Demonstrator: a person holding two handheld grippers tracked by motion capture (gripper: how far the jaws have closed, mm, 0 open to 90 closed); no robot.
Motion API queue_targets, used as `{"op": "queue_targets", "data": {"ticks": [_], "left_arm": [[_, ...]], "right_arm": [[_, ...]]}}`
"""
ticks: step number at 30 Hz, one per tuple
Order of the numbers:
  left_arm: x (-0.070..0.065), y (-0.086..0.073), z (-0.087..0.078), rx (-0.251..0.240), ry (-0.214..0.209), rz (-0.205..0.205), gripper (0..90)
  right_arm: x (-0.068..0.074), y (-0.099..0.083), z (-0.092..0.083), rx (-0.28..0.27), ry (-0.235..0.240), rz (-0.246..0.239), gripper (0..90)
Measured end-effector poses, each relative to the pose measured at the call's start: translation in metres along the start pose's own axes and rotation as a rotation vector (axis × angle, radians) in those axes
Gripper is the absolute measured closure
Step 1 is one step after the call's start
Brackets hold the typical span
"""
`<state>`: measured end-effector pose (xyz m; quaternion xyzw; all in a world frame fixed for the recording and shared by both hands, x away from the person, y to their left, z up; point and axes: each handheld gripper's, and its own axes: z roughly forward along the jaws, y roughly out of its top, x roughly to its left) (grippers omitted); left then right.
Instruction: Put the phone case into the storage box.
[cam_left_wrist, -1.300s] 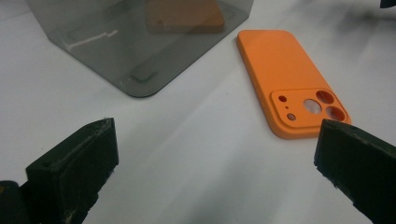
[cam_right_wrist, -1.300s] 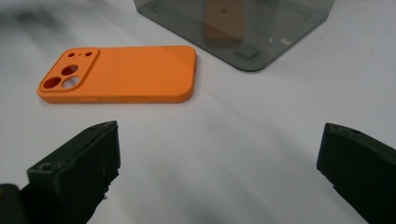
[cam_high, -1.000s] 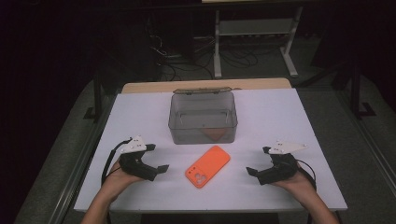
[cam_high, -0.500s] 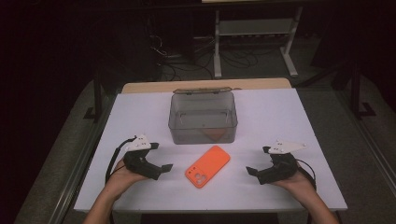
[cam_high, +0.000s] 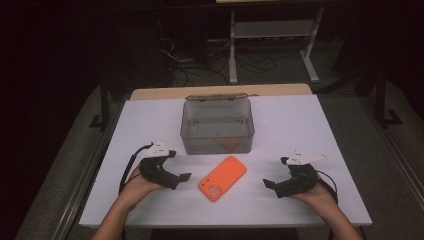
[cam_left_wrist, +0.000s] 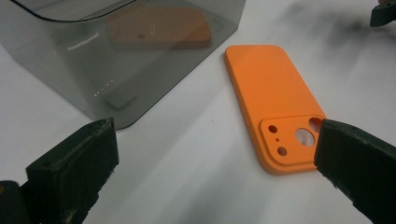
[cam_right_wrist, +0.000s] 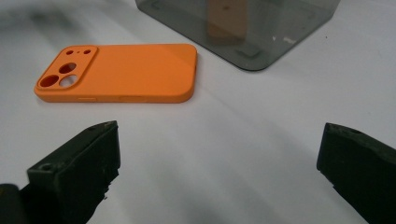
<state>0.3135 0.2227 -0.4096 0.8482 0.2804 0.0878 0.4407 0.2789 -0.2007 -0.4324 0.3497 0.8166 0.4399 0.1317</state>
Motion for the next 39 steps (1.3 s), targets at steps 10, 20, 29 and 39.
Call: {"op": "queue_targets", "data": {"ticks": [10, 20, 29, 39], "left_arm": [[-0.003, 0.008, 0.015, 0.031, -0.003, 0.015, 0.0], [-0.008, 0.014, 0.027, 0.047, -0.017, 0.036, 4.6], [-0.015, 0.022, 0.041, 0.052, -0.040, 0.051, 30.3], [-0.016, 0.031, 0.061, 0.059, -0.047, 0.056, 67.2]], "right_arm": [[0.000, 0.000, 0.000, 0.001, 0.000, 0.003, 0.0], [0.000, 0.000, 0.000, 0.004, -0.001, 0.003, 0.0], [0.000, -0.001, 0.000, 0.007, 0.001, 0.002, 0.0], [-0.001, -0.001, 0.000, 0.008, 0.001, 0.002, 0.0]]}}
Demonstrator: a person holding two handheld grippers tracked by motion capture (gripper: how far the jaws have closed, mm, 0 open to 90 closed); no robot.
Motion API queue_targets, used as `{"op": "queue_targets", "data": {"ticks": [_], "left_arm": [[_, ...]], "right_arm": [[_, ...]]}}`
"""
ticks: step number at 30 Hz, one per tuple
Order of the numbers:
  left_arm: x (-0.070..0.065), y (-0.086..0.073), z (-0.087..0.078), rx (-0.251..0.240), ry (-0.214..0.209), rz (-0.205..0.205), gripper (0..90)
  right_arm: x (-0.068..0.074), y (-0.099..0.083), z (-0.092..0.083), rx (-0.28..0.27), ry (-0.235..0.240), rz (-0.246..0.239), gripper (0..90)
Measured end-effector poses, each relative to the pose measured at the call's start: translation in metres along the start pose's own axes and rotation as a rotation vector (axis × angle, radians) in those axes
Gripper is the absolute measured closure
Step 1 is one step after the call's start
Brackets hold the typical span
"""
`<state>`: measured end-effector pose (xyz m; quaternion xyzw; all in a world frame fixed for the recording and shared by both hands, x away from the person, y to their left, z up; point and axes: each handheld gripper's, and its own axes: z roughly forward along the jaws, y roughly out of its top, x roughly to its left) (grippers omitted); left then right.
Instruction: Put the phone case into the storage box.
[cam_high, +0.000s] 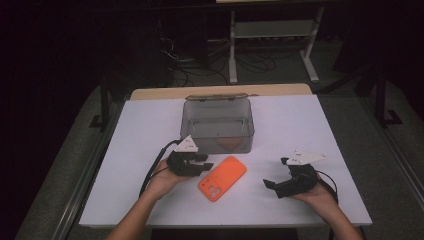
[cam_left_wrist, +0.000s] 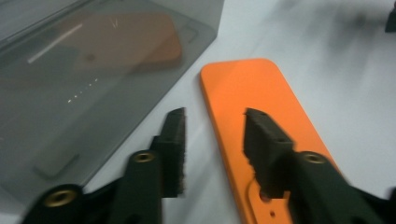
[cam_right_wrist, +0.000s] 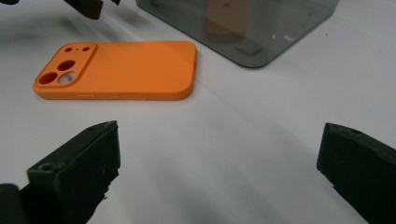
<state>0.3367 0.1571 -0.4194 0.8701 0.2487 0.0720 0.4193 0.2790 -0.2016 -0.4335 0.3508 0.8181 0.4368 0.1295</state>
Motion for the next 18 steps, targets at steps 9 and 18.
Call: {"op": "queue_targets", "data": {"ticks": [9, 18], "left_arm": [[0.003, 0.007, 0.020, 0.018, 0.004, 0.001, 89.7], [0.004, 0.010, 0.037, 0.023, 0.032, 0.012, 89.7]], "right_arm": [[0.000, 0.000, 0.000, -0.001, 0.000, 0.004, 0.0], [0.000, 0.000, 0.000, -0.001, 0.002, 0.000, 0.0]]}}
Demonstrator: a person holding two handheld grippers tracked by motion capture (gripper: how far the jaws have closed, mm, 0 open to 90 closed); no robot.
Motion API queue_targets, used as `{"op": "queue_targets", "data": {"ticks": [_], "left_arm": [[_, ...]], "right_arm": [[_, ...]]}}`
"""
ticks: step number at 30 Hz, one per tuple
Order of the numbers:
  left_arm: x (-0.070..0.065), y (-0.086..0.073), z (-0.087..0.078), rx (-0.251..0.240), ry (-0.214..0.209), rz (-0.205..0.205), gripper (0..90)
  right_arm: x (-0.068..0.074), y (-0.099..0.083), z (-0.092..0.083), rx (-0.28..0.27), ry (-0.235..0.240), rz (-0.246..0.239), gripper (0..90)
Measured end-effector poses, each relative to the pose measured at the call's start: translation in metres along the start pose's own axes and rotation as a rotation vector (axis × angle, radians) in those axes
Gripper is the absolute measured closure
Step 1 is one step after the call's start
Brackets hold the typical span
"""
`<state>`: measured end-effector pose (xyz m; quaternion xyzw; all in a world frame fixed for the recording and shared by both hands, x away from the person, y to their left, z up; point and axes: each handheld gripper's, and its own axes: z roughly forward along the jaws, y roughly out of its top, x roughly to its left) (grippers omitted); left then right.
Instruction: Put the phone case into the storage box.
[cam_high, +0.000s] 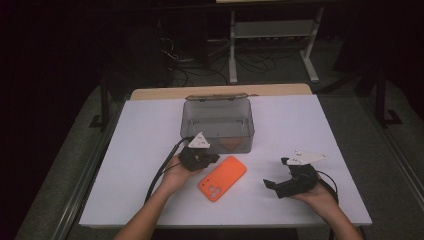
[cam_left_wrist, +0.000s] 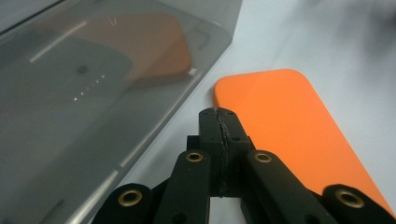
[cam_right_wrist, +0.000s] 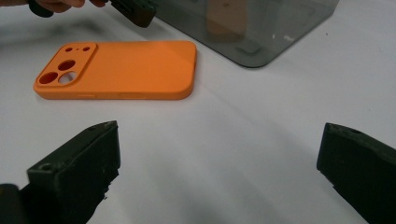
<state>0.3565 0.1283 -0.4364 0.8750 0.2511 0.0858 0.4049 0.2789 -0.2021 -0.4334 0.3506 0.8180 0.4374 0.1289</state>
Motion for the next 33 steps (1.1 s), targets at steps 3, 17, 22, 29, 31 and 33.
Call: {"op": "queue_targets", "data": {"ticks": [3, 17, 22, 29, 31, 33], "left_arm": [[-0.002, 0.001, 0.006, 0.006, 0.009, 0.012, 89.7], [-0.010, 0.004, 0.026, 0.038, 0.048, 0.049, 89.8], [-0.016, 0.007, 0.032, 0.035, 0.027, 0.057, 89.8], [-0.026, 0.013, 0.041, 0.037, -0.012, 0.078, 89.7], [-0.029, 0.015, 0.043, 0.039, -0.022, 0.084, 89.8], [-0.032, 0.016, 0.045, 0.039, -0.032, 0.093, 89.8]], "right_arm": [[0.000, 0.000, 0.000, 0.000, 0.001, 0.003, 0.0], [-0.001, 0.000, -0.001, -0.002, 0.002, 0.003, 0.0], [-0.001, 0.000, -0.001, -0.001, 0.001, 0.003, 0.0], [-0.001, 0.000, -0.001, -0.001, 0.002, 0.003, 0.0], [-0.001, 0.000, -0.001, -0.001, 0.002, 0.002, 0.0], [-0.001, 0.000, -0.001, -0.001, 0.002, 0.001, 0.0]]}}
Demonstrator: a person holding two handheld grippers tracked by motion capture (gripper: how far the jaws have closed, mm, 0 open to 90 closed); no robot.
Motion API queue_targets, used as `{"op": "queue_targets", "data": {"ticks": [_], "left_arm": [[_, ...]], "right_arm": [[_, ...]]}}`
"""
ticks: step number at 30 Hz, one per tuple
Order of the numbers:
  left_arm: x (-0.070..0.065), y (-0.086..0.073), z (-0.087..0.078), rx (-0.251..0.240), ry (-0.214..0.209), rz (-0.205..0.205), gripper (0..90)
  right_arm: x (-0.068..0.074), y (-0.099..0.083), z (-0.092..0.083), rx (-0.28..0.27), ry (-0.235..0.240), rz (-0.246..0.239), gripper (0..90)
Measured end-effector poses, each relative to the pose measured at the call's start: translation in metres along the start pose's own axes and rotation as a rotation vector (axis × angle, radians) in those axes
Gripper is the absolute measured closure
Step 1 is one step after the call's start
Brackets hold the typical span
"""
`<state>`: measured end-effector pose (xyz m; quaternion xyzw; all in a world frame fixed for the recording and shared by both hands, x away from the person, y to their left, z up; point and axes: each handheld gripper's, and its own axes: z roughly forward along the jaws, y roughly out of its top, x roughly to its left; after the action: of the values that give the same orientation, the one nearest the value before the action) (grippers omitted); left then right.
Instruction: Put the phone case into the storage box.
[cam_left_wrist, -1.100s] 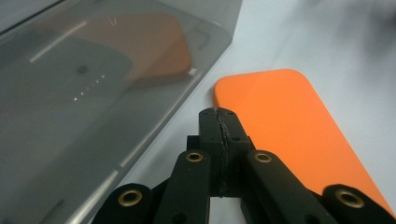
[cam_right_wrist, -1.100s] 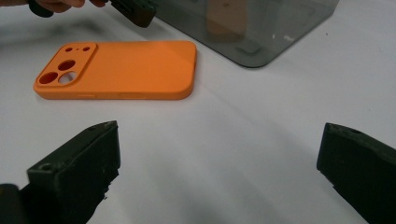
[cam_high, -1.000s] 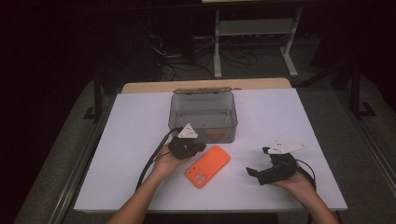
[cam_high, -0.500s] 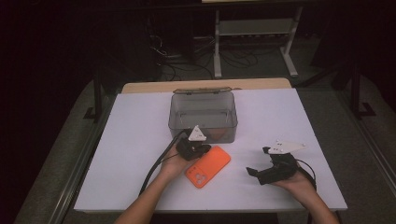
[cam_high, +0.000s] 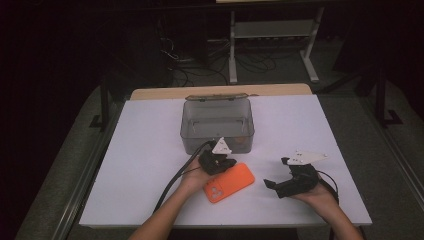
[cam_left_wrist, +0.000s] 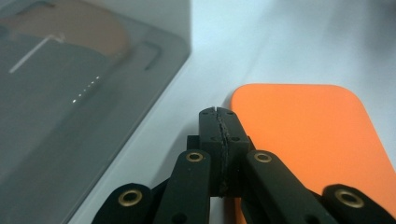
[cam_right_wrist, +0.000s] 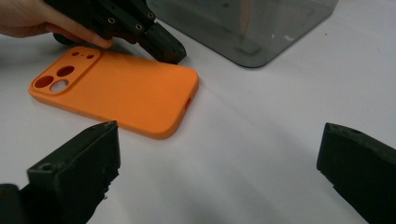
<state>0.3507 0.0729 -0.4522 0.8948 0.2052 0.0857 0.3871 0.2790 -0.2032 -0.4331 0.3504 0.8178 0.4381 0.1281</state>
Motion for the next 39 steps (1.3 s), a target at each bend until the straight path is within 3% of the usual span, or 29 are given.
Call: {"op": "queue_targets", "data": {"ticks": [6, 18, 30, 39], "left_arm": [[0.000, 0.001, 0.000, 0.004, -0.007, -0.001, 89.5], [0.014, -0.006, -0.040, -0.033, -0.023, -0.039, 69.9], [0.026, -0.038, -0.090, -0.066, -0.012, -0.085, 49.9], [0.031, -0.059, -0.118, -0.092, 0.018, -0.122, 35.3]], "right_arm": [[0.000, 0.000, 0.000, -0.001, -0.001, 0.001, 0.0], [0.000, 0.000, 0.000, 0.004, -0.002, -0.004, 0.0], [0.001, 0.000, 0.001, 0.004, 0.002, -0.003, 0.0], [0.001, 0.000, 0.002, 0.006, 0.003, -0.001, 0.0]]}}
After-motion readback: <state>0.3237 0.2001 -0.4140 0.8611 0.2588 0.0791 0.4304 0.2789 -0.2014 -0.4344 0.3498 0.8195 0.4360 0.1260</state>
